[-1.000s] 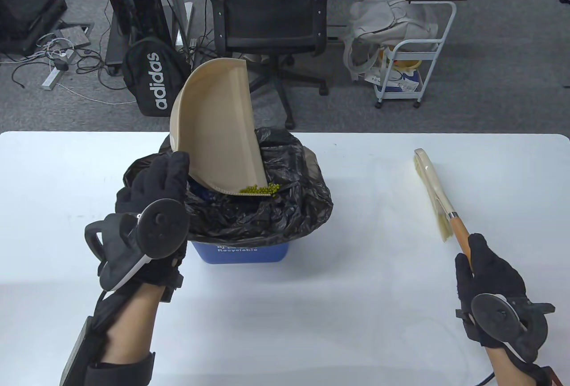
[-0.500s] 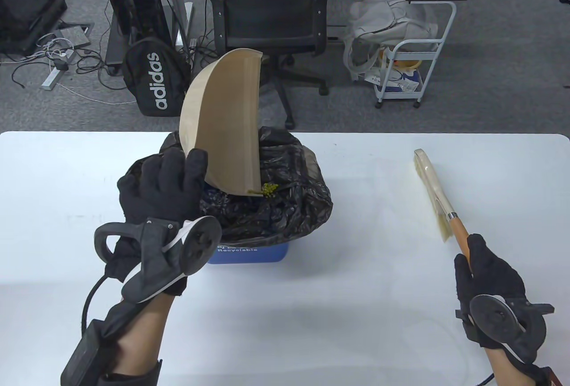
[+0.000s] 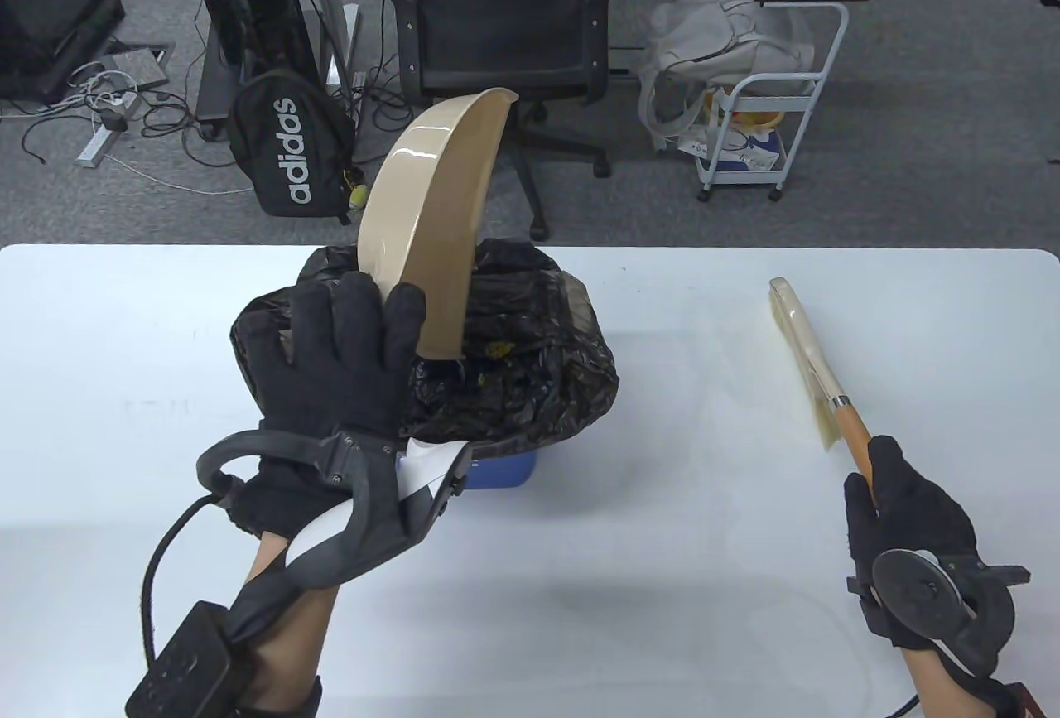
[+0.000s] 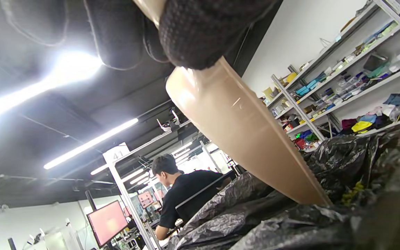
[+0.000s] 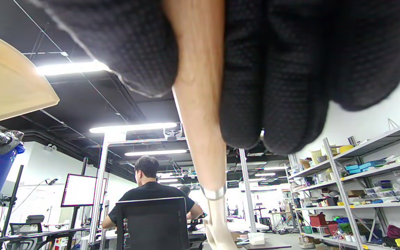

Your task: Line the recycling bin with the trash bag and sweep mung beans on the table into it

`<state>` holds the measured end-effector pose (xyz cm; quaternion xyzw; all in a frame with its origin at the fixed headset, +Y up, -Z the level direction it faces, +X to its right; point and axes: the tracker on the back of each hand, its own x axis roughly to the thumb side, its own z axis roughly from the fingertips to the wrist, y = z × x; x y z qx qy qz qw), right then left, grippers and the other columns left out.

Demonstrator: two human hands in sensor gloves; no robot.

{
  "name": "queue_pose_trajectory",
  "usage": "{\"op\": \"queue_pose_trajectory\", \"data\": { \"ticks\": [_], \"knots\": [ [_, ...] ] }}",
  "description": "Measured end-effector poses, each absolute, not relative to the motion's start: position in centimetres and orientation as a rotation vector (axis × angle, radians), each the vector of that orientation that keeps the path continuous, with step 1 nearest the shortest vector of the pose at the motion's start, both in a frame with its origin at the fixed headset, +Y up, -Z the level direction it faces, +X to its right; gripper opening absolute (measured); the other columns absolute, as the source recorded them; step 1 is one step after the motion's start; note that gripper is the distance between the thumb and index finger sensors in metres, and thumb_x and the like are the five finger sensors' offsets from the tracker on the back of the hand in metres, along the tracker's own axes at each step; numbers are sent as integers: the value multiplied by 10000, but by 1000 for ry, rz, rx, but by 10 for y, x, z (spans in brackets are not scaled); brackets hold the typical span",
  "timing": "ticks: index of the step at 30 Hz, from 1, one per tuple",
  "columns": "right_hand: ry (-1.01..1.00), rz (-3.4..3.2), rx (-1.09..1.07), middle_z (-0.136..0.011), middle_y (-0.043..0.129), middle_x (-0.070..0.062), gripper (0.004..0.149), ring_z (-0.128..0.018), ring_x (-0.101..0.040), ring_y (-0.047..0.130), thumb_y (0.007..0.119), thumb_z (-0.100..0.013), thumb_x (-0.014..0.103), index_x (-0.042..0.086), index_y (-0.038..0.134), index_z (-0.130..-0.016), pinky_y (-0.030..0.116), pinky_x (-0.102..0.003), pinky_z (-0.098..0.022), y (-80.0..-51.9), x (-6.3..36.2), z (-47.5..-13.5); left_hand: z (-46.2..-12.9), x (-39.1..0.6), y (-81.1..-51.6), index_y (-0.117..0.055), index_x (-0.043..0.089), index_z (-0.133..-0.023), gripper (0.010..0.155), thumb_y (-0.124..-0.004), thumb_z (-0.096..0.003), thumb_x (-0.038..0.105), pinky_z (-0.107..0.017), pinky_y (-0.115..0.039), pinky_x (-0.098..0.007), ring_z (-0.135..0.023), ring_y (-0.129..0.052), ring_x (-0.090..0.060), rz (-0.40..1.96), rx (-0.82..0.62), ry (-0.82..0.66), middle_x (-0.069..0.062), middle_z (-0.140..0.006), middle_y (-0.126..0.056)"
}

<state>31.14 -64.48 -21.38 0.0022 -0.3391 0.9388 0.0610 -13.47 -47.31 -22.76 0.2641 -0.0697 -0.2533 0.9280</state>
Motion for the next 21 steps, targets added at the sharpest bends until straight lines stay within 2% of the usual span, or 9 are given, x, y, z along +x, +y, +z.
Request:
{"op": "queue_pose_trajectory", "data": {
  "ticks": [12,16,21],
  "knots": [
    [-1021,2840,14,-662,1025,-270,564,-522,-436,1084,838,-469,318,-41,851,-904,875,-594,-395,-646,310,-213,-226,-132,-479,-507,202,-1149,732,-842,-506,98,-675,-600,-823,-1020,-746,-547,-564,549,-134,-196,-1171,-650],
    [-1020,2837,13,-663,1024,-273,565,-522,-436,1084,838,-469,318,-43,852,-904,875,-594,-395,-646,310,-213,-226,-139,-475,-511,203,-1149,733,-846,-505,101,-675,-600,-818,-1016,-753,-552,-472,525,-110,-207,-1159,-673],
    [-1012,2826,13,-662,1024,-272,565,-520,-436,1085,838,-469,317,-44,852,-903,875,-594,-394,-646,312,-214,-226,-159,-465,-516,187,-1151,733,-848,-504,96,-665,-598,-823,-1007,-755,-562,-180,485,-36,-232,-1139,-696]
  ]
}}
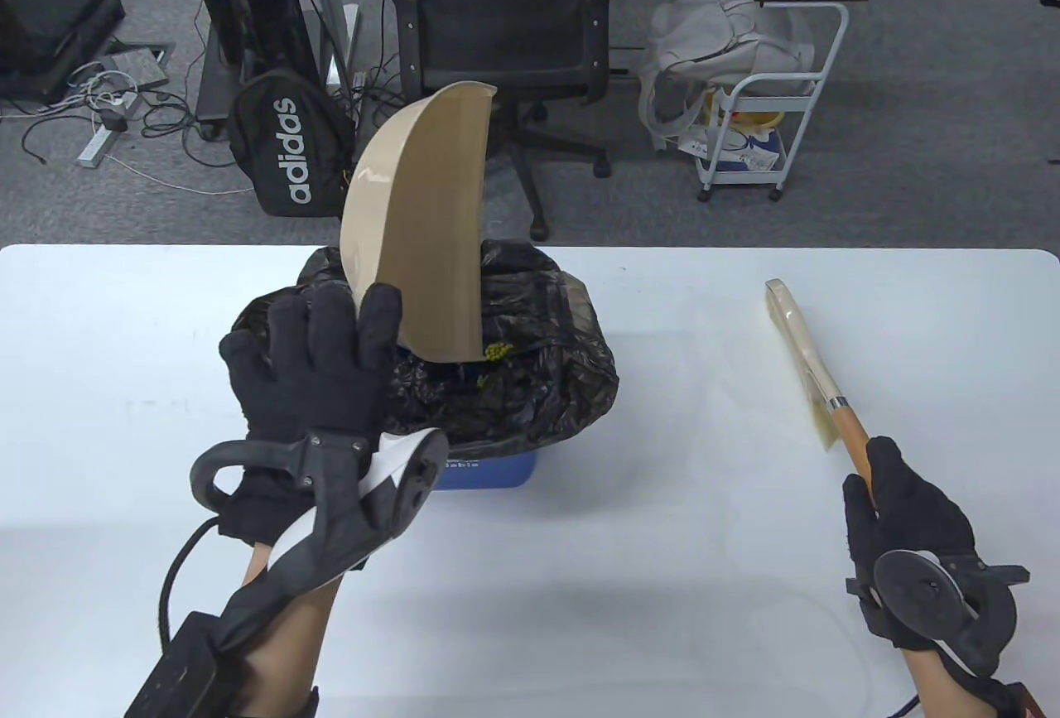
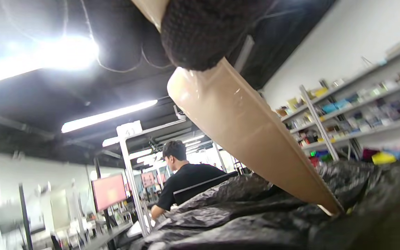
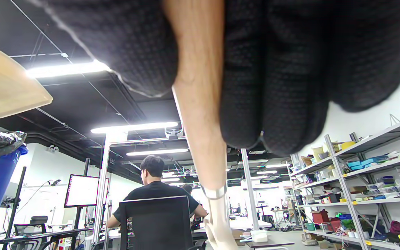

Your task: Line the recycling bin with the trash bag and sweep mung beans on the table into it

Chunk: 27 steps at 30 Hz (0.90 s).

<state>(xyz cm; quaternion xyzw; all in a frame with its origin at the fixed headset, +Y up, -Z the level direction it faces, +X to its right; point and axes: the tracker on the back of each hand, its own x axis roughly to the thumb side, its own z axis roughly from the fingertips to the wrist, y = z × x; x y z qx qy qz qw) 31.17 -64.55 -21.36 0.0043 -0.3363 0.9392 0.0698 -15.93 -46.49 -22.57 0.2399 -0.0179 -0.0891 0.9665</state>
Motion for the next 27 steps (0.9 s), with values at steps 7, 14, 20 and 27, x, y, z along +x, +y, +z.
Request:
{"op": "queue_pose_trajectory", "data": {
  "ticks": [7,14,20,27],
  "knots": [
    [-1008,2814,8,-660,1025,-272,565,-519,-436,1085,838,-470,317,-46,852,-902,875,-594,-394,-645,314,-213,-224,-192,-455,-516,159,-1155,734,-849,-505,82,-644,-587,-842,-987,-755,-584,300,416,37,-264,-1128,-698],
    [-1005,2801,-1,-660,1026,-272,566,-518,-437,1085,839,-469,317,-46,853,-902,875,-594,-393,-644,317,-213,-225,-208,-457,-517,129,-1153,733,-850,-502,82,-629,-559,-855,-966,-767,-590,551,355,61,-286,-1114,-702],
    [-1004,2792,-8,-659,1026,-274,566,-520,-438,1084,839,-469,317,-47,853,-902,874,-595,-393,-644,319,-212,-226,-201,-465,-515,114,-1153,732,-849,-502,86,-624,-542,-860,-957,-772,-592,713,311,-10,-293,-1108,-704],
    [-1005,2787,-12,-661,1025,-274,564,-521,-438,1084,839,-469,316,-44,854,-902,873,-596,-394,-643,320,-212,-227,-165,-473,-505,118,-1155,736,-847,-504,92,-631,-521,-856,-959,-773,-585,777,275,-134,-285,-1110,-703]
  ]
}}
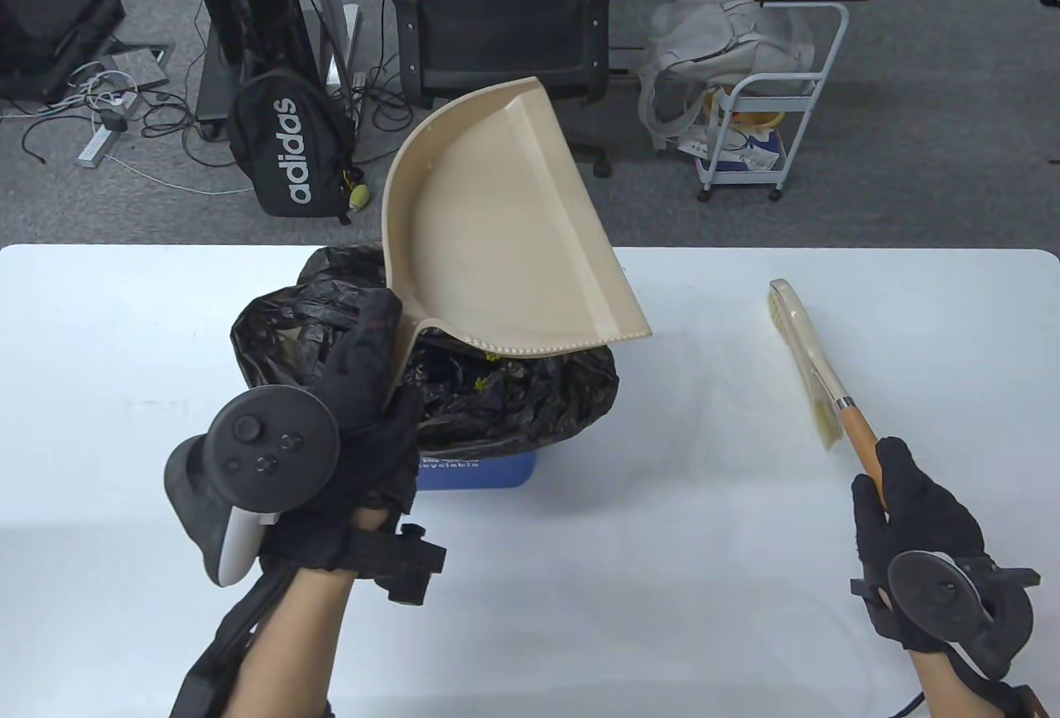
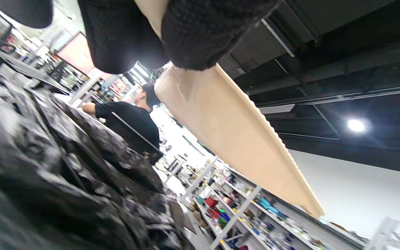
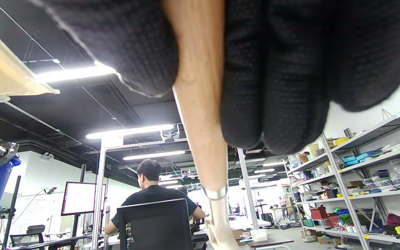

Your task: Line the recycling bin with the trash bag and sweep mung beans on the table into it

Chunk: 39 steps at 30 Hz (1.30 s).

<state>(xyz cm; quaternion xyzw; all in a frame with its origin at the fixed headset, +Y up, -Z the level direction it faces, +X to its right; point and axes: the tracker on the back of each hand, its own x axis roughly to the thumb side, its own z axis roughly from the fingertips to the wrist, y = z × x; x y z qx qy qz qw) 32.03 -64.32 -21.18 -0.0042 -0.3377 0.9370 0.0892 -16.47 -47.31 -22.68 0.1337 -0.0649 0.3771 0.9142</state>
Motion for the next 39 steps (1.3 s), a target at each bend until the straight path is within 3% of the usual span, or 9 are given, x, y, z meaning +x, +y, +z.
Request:
{"op": "queue_pose_trajectory", "data": {
  "ticks": [10,18,39],
  "knots": [
    [-1001,2771,-28,-662,1024,-274,565,-523,-437,1084,838,-469,317,-45,854,-902,873,-595,-396,-643,326,-211,-229,-94,-491,-498,119,-1154,740,-846,-502,102,-633,-519,-852,-965,-773,-574,776,237,-272,-272,-1112,-703],
    [-994,2742,-46,-663,1023,-274,565,-524,-440,1082,838,-469,316,-45,853,-902,872,-596,-397,-642,333,-209,-232,-49,-524,-502,113,-1152,740,-849,-499,98,-631,-516,-852,-960,-774,-576,807,176,-325,-277,-1108,-703],
    [-987,2719,-57,-662,1024,-271,566,-522,-439,1084,838,-469,318,-46,854,-902,873,-596,-395,-641,337,-207,-231,-11,-638,-520,107,-1144,734,-853,-491,91,-623,-519,-855,-949,-776,-585,859,9,-351,-284,-1100,-708]
  ]
}}
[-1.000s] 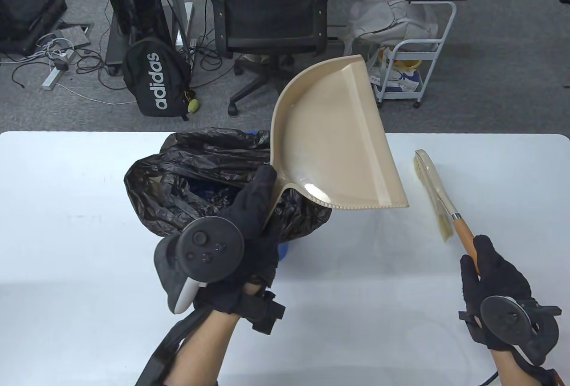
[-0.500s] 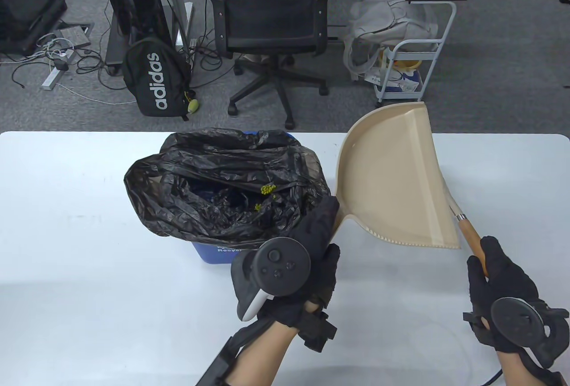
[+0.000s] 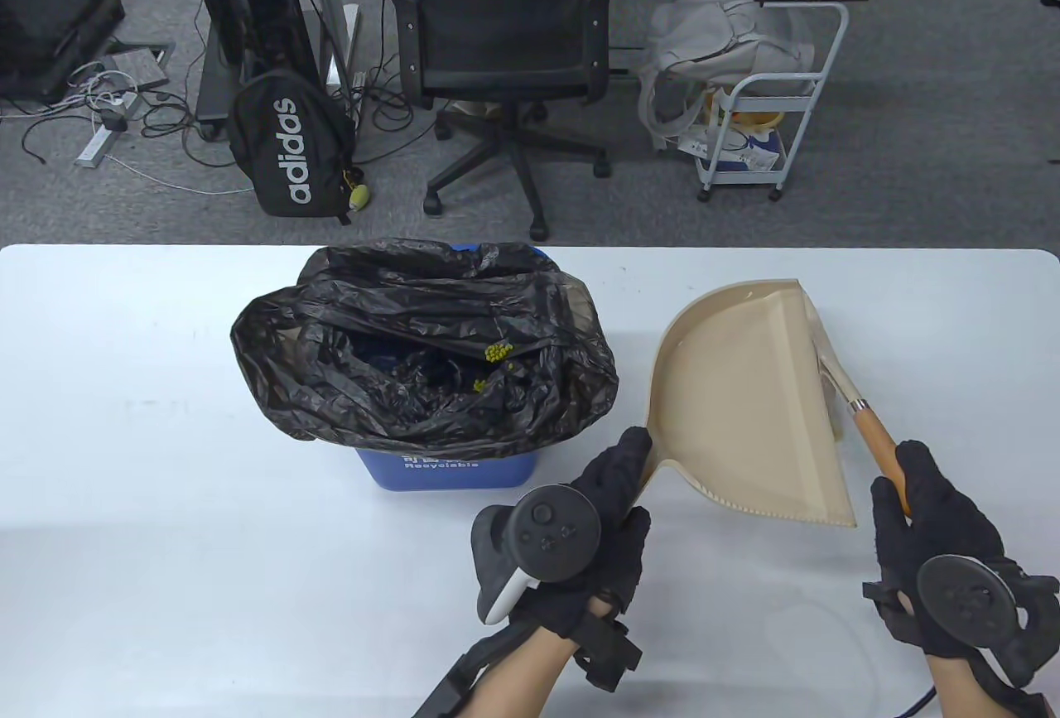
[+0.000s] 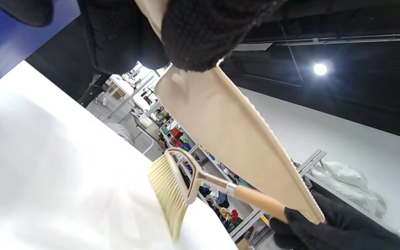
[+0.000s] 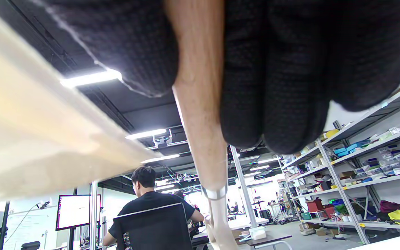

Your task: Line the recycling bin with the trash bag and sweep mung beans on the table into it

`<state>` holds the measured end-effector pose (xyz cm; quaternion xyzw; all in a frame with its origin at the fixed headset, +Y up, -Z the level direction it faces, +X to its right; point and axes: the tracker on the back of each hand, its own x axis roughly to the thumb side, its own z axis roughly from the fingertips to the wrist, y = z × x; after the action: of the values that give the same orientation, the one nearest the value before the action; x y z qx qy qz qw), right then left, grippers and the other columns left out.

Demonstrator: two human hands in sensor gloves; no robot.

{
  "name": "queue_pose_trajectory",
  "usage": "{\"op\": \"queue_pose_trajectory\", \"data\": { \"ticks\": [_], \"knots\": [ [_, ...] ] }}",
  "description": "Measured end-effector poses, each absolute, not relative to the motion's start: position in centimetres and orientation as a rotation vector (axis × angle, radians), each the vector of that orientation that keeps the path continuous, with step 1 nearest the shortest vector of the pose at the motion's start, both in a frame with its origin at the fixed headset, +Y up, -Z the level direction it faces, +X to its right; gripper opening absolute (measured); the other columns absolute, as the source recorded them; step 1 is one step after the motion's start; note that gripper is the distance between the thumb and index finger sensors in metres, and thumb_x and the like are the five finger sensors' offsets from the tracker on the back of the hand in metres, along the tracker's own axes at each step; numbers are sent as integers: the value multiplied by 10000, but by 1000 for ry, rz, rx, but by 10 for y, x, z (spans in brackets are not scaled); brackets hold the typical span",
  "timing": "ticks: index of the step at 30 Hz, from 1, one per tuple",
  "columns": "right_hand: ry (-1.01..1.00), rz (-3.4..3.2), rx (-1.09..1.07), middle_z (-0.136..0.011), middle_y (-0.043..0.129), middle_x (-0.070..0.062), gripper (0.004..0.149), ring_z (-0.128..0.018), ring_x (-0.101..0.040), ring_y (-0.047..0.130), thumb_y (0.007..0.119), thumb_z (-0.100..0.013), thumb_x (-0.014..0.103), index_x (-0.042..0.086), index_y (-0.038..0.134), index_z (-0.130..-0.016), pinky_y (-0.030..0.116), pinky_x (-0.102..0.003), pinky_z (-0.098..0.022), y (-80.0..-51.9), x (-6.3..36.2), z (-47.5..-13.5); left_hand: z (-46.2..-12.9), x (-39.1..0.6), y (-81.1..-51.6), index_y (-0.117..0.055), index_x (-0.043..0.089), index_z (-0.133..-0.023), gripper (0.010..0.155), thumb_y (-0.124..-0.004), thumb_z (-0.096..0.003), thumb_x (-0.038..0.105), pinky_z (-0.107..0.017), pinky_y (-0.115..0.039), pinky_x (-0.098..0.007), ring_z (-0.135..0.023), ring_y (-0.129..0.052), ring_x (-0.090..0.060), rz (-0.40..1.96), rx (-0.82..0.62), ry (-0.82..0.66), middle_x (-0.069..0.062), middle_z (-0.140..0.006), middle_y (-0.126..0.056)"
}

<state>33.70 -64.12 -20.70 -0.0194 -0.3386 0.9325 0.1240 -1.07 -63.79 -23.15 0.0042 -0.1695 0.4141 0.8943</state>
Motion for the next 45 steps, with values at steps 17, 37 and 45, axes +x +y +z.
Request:
{"op": "queue_pose_trajectory", "data": {
  "ticks": [17,37,45],
  "knots": [
    [-991,2745,-34,-661,1025,-270,565,-521,-437,1084,837,-470,319,-44,852,-903,874,-595,-393,-643,332,-207,-263,-32,-714,-525,105,-1140,732,-855,-486,89,-617,-522,-857,-944,-778,-583,810,-72,-258,-286,-1094,-709],
    [-1034,2931,91,-686,1009,-289,556,-548,-455,1067,840,-464,289,-34,847,-917,858,-610,-415,-646,293,-214,-272,-60,-730,-535,105,-1134,729,-857,-480,88,-611,-527,-859,-940,-780,-584,806,-52,-197,-287,-1090,-712],
    [-1077,3177,101,-697,1005,-293,552,-563,-466,1059,845,-462,283,-28,853,-918,848,-618,-427,-637,281,-226,-272,-61,-730,-530,106,-1137,730,-856,-483,91,-613,-526,-858,-943,-781,-579,814,-52,-204,-285,-1092,-709]
  ]
}}
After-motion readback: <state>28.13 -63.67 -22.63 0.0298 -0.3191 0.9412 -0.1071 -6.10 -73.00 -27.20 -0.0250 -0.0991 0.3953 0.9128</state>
